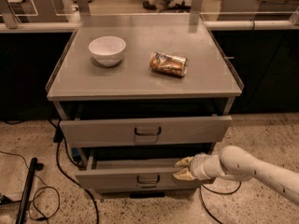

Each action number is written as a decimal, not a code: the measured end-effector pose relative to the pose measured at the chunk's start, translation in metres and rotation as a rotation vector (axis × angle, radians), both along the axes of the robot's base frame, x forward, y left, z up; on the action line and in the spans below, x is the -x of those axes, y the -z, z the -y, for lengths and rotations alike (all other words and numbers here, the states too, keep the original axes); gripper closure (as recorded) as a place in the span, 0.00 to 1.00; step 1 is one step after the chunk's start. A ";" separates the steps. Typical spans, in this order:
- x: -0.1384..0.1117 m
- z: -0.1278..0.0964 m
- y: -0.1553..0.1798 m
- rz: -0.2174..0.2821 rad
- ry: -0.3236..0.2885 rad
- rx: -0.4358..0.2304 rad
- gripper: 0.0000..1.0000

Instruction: Open middle drawer

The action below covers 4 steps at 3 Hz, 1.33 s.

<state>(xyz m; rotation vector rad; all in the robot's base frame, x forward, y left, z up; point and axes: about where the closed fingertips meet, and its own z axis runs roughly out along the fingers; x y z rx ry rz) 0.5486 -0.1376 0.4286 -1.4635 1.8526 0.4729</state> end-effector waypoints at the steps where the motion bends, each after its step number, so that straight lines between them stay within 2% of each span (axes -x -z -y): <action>1: 0.015 0.005 0.002 -0.001 0.013 -0.004 0.97; 2: 0.015 0.005 0.002 -0.001 0.013 -0.004 0.67; 4: 0.015 0.005 0.002 -0.001 0.013 -0.004 0.20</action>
Offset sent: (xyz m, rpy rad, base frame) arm -0.0151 -0.0049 -0.0020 0.0040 0.0007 -0.0129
